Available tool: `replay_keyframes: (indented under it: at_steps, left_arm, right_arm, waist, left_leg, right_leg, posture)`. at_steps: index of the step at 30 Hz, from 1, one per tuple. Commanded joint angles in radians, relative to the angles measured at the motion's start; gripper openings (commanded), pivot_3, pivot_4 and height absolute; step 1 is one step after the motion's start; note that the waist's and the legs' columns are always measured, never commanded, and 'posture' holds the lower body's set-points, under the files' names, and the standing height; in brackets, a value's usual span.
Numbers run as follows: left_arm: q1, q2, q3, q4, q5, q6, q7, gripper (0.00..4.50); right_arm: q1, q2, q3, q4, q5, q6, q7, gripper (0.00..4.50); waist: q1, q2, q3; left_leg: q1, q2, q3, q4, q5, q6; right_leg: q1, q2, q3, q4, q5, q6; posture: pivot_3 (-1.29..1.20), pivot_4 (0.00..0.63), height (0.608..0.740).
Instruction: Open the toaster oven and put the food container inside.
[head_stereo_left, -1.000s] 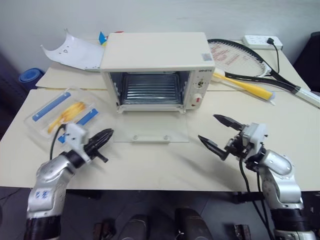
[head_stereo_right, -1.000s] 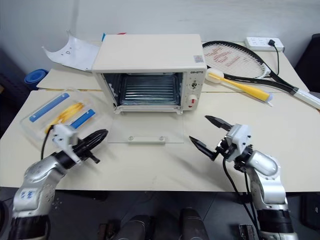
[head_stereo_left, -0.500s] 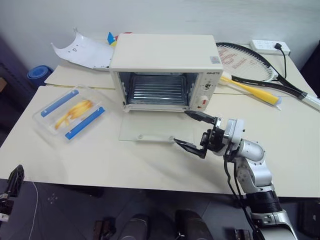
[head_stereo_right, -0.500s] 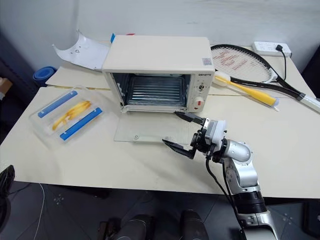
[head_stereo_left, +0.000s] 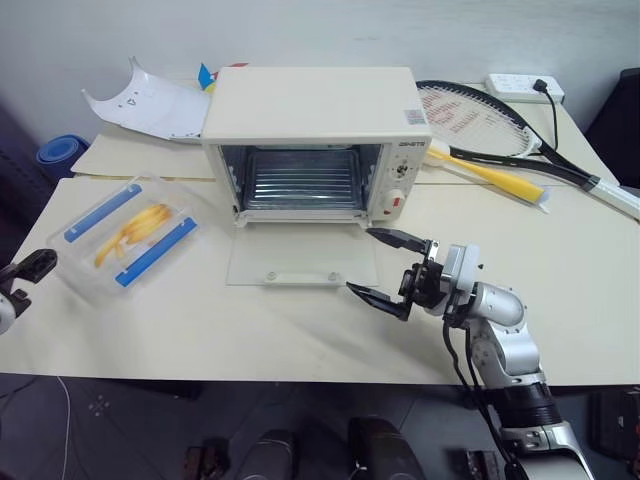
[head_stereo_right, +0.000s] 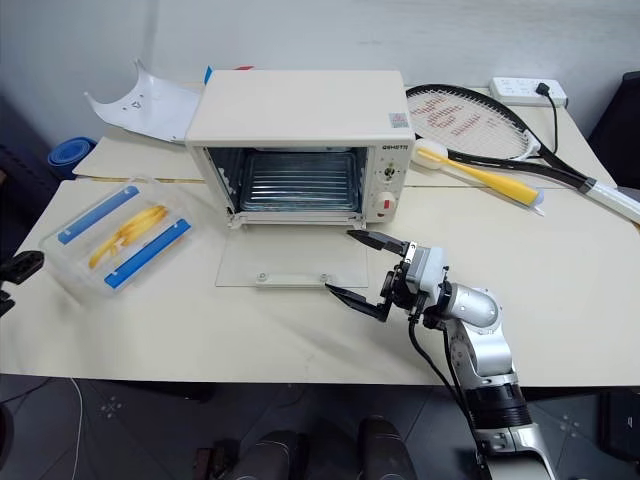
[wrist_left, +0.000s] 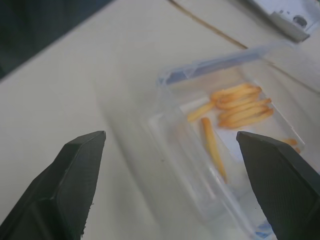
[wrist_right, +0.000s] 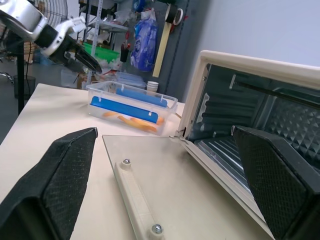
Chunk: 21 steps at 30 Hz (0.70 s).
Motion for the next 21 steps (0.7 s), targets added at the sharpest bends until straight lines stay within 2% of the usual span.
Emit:
replay_keyframes:
  at_steps: [1, 4, 5, 8, 13, 17, 21]
  left_arm:
    - [-0.104, 0.049, -0.057, 0.126, 0.058, 0.044, -0.042, 4.46]
    - [-0.19, 0.063, -0.117, 0.218, 0.117, 0.057, -0.088, 4.46]
    - [-0.215, 0.065, -0.129, 0.244, 0.138, 0.058, -0.095, 4.17]
    - [-0.257, 0.07, -0.152, 0.293, 0.192, 0.053, -0.12, 3.69]
    - [-0.295, 0.072, -0.145, 0.329, 0.254, 0.051, -0.16, 2.28]
    - [-0.259, 0.163, -0.215, 0.31, 0.352, 0.016, -0.278, 1.12]
    - [-0.237, 0.227, -0.214, 0.269, 0.348, 0.077, -0.411, 0.07]
  right_arm:
    - [0.024, 0.002, -0.005, -0.041, -0.009, -0.03, -0.02, 4.5]
    - [0.035, 0.001, -0.005, -0.045, -0.02, -0.038, -0.031, 4.5]
    - [0.036, 0.002, -0.004, -0.045, -0.023, -0.04, -0.034, 4.5]
    - [0.039, 0.005, 0.0, -0.047, -0.031, -0.046, -0.045, 4.5]
    - [0.041, 0.007, 0.003, -0.046, -0.045, -0.059, -0.059, 4.5]
    - [0.033, 0.003, 0.001, -0.028, -0.053, -0.072, -0.061, 4.5]
    - [0.024, -0.004, -0.003, -0.012, -0.052, -0.073, -0.055, 4.5]
  waist:
    - [0.0, 0.0, 0.0]
    - [0.001, 0.0, 0.0]
    - [0.001, 0.0, 0.0]
    - [0.0, 0.0, 0.0]
    - [-0.001, 0.0, 0.0]
    - [-0.01, -0.002, -0.001]
    - [-0.017, -0.002, 0.0]
  left_leg:
    - [0.0, 0.0, 0.0, 0.0, 0.0, 0.0]
    - [-0.001, 0.0, 0.0, 0.0, 0.0, 0.0]
    - [-0.001, 0.0, 0.001, 0.001, 0.0, 0.0]
    - [-0.001, 0.0, 0.0, 0.001, 0.0, -0.001]
    - [-0.002, 0.0, 0.001, 0.001, 0.001, -0.001]
    - [-0.004, 0.0, 0.002, 0.002, 0.001, -0.001]
    - [-0.004, -0.001, 0.003, 0.001, 0.001, -0.001]
  right_leg:
    - [0.0, 0.0, 0.0, 0.0, 0.0, 0.0]
    - [-0.001, 0.0, 0.0, 0.0, 0.0, 0.0]
    - [-0.001, 0.0, 0.0, 0.001, 0.0, 0.0]
    - [-0.001, 0.0, 0.0, 0.001, 0.0, 0.0]
    - [-0.004, 0.0, 0.001, 0.003, 0.0, 0.0]
    - [-0.007, 0.0, 0.001, 0.007, 0.0, 0.0]
    - [-0.009, -0.001, 0.001, 0.008, 0.0, 0.0]
  posture:
    - [0.0, 0.15, 0.74]
    - [0.0, 0.15, 0.74]
    - [0.0, 0.15, 0.74]
    - [0.0, 0.15, 0.74]
    - [0.0, 0.15, 0.74]
    - [0.0, 0.15, 0.74]
    - [0.0, 0.15, 0.74]
